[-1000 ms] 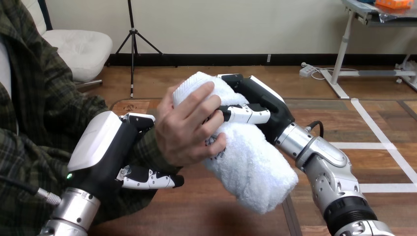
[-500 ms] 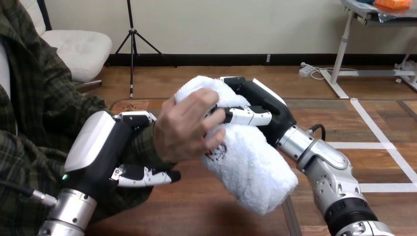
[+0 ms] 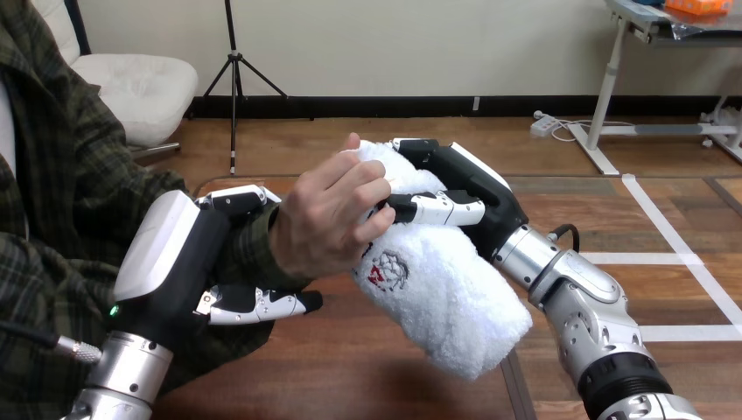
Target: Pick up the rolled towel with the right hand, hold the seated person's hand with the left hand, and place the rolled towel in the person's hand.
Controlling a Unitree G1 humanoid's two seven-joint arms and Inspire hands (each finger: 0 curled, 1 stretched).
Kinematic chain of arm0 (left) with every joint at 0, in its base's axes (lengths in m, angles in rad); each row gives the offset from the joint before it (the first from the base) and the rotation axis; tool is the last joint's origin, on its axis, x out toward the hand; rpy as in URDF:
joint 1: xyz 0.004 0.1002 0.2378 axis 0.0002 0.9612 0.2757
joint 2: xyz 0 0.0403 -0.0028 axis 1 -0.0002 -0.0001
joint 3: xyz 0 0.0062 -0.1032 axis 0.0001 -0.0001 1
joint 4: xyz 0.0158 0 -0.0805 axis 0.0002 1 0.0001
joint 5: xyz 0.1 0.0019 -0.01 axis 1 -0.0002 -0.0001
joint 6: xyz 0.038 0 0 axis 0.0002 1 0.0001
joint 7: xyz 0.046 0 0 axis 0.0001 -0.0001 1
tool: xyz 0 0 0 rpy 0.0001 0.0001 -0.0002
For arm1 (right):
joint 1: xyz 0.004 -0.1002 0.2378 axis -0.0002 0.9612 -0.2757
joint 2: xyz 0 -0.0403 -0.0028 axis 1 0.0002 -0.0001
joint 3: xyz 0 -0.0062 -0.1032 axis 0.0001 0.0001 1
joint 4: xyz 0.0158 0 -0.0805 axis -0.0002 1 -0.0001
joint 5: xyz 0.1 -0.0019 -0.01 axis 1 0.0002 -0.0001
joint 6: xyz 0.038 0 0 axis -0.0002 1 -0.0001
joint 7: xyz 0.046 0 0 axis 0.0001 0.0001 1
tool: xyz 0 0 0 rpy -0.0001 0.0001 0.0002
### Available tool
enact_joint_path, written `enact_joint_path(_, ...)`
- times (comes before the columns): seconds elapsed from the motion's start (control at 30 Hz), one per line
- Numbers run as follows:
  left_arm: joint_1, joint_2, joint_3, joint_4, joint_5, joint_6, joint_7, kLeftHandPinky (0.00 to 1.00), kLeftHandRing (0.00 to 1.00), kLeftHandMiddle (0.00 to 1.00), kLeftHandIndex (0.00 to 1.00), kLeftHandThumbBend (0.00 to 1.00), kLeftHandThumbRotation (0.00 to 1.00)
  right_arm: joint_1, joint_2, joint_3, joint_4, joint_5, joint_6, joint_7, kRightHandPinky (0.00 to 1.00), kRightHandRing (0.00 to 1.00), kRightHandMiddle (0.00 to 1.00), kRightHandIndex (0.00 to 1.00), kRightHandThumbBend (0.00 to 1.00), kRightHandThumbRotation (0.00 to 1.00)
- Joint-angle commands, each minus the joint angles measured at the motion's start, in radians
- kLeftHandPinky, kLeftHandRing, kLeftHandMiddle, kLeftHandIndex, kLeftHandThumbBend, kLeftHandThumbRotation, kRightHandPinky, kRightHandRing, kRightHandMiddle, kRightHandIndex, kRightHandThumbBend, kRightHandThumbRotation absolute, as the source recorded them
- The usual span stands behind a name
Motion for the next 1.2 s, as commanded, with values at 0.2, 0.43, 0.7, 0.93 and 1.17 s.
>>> enact_joint_path(0.2,-0.033,-0.020,-0.029,0.002,-0.002,0.012,-0.006,0.59,0.65,0.70,0.73,0.97,0.30,-0.066,0.040,-0.003,-0.139,0.041,0.083,-0.009,0.25,0.35,0.50,0.52,0.83,0.02)
enact_joint_path(0.43,-0.027,-0.017,-0.025,-0.015,0.002,0.036,-0.012,0.64,0.70,0.75,0.78,1.00,0.35,-0.052,0.039,-0.013,-0.172,0.053,0.117,-0.020,0.37,0.46,0.59,0.61,0.85,0.11)
enact_joint_path(0.7,-0.018,-0.010,-0.020,-0.051,0.007,0.087,-0.030,0.66,0.74,0.80,0.82,1.00,0.39,-0.049,0.036,-0.024,-0.177,0.055,0.113,-0.029,0.51,0.58,0.68,0.68,0.86,0.20)
enact_joint_path(0.93,-0.019,0.001,-0.010,-0.046,-0.010,0.075,-0.033,0.67,0.76,0.82,0.84,1.00,0.40,-0.046,0.027,-0.032,-0.180,0.059,0.114,-0.049,0.56,0.62,0.72,0.72,0.86,0.24)
enact_joint_path(1.17,-0.016,0.009,0.002,-0.044,-0.004,0.068,-0.026,0.67,0.77,0.83,0.85,1.00,0.42,-0.038,0.016,-0.036,-0.194,0.054,0.114,-0.069,0.59,0.65,0.74,0.75,0.83,0.28)
